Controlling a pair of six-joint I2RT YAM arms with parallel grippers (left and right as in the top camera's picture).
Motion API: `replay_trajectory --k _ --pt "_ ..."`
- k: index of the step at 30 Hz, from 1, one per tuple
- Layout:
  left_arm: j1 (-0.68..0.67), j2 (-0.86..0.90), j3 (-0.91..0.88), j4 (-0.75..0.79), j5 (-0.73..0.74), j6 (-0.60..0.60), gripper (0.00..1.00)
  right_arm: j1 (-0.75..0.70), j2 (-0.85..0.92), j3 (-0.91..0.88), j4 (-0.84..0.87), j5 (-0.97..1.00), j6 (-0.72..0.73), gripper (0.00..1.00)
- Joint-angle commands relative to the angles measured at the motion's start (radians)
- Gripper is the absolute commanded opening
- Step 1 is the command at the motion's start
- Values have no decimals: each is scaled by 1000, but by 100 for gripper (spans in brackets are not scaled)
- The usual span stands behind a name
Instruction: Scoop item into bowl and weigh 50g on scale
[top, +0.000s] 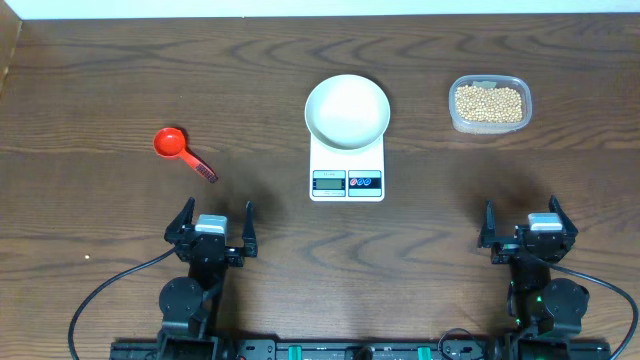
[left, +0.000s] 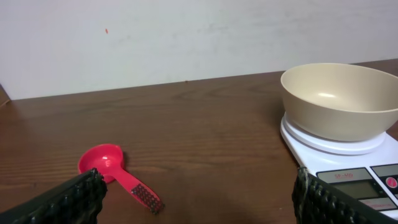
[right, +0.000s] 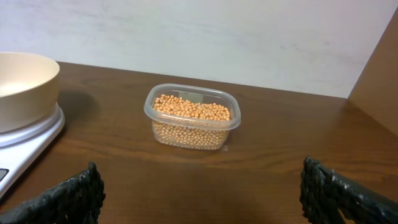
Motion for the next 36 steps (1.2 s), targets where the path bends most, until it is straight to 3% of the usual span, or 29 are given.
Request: replay_trajectory --k 1,33,36 --pt "4 -5 -10 -47 -13 13 98 8 1 -3 -3 8 -6 99" --pt "4 -5 -10 -40 -19 13 98 8 1 -3 -3 8 -6 99" --pt "4 -5 -10 -10 31 13 98 8 1 -3 -3 8 -6 99"
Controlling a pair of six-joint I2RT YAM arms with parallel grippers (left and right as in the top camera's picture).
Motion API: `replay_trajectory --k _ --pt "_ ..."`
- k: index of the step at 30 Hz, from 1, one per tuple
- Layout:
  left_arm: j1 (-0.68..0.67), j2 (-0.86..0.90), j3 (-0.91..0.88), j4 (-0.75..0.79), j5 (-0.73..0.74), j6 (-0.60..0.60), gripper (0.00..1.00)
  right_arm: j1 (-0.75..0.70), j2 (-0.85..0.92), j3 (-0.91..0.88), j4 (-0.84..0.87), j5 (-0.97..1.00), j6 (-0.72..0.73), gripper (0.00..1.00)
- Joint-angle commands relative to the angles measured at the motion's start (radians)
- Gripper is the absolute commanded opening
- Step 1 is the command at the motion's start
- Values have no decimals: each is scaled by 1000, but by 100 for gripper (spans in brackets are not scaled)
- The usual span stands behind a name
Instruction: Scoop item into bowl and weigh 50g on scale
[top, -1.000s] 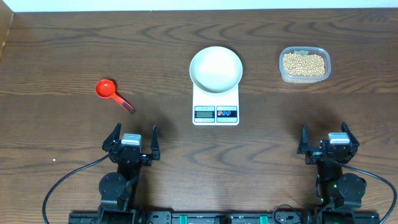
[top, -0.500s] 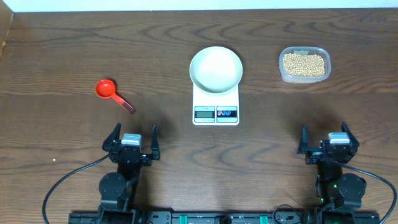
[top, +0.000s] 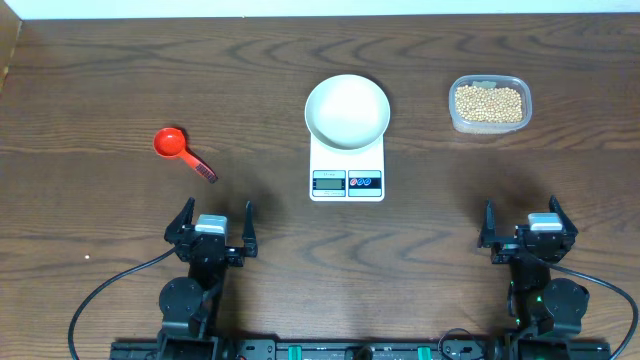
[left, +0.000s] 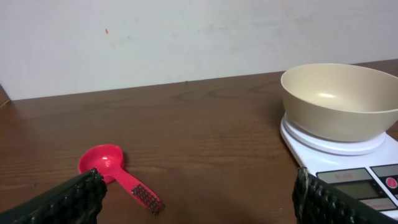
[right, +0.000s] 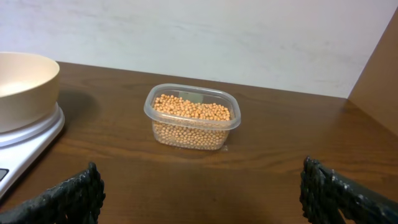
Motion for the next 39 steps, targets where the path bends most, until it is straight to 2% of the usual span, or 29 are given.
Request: replay_trajectory --k 1,8,21,26,31,39 --pt "4 -5 -10 -10 32 13 98 8 1 -3 -3 8 -6 99" --pt "4 -5 -10 76 30 13 98 8 1 -3 -3 8 -6 99" --pt "4 74 89 78 31 -32 98 8 1 -3 -3 8 -6 99" --pt "4 247 238 75 33 -32 98 8 1 -3 -3 8 -6 99" --pt "4 432 411 32 95 -26 98 8 1 -3 -3 8 -6 99" --pt "31 763 793 -221 203 14 98 8 1 -3 -3 8 -6 99"
